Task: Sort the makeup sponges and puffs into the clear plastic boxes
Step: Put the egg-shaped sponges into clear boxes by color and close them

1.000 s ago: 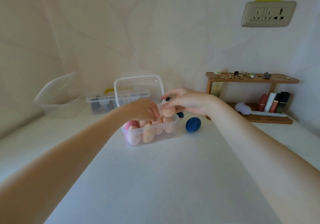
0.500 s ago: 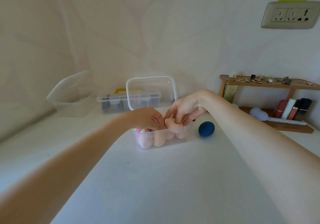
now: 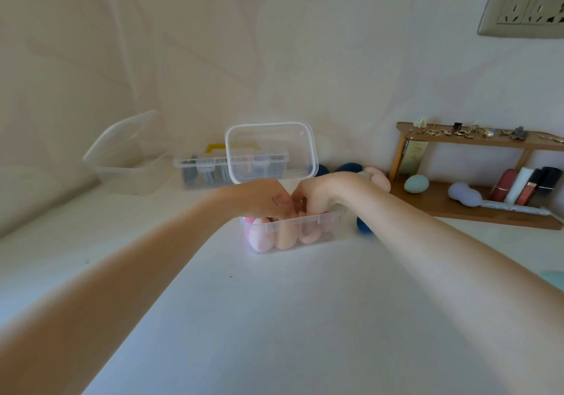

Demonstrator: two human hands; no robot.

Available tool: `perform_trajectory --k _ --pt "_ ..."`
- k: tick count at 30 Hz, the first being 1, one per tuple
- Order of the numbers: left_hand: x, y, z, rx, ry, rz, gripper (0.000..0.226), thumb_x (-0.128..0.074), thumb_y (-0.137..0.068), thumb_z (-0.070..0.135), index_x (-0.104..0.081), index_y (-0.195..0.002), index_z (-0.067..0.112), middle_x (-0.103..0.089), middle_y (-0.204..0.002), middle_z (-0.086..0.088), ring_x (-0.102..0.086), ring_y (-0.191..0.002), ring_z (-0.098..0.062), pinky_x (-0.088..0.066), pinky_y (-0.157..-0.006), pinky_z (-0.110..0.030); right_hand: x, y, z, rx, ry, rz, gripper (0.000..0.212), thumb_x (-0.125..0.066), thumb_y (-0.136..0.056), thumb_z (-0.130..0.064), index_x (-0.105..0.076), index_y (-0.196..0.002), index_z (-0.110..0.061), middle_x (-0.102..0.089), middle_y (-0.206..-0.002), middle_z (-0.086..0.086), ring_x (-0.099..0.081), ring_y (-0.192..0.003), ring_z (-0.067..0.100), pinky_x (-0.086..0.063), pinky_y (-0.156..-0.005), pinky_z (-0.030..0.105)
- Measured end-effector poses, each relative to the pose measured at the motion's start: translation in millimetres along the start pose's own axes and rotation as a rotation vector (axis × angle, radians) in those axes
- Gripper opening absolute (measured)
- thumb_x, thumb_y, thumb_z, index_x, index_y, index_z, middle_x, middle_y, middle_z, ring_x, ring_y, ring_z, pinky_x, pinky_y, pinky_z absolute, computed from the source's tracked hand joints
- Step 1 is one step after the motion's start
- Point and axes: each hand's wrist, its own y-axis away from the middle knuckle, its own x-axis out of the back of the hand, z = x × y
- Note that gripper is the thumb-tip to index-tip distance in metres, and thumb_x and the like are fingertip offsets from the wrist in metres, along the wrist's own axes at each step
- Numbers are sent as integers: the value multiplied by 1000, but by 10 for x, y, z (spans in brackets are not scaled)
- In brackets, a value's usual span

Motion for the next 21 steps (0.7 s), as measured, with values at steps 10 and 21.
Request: perform_trajectory --k 10,21 --pt "5 -27 70 43 -77 -36 25 -54 -89 31 -67 -107 19 -67 -111 -4 -62 -105 -24 -49 -94 -35 -3 35 -53 -14 11 40 37 -76 -75 -18 -62 -109 -16 -58 -86 -3 -59 -83 20 -49 -66 25" --pt "326 -70 168 -33 15 119 9 -63 -85 30 -69 -87 25 -71 -102 -1 -63 -103 -18 -46 -98 -31 268 247 178 10 -381 33 30 -61 -85 1 -58 -115 -1 -66 -76 8 -64 -66 14 -55 -70 22"
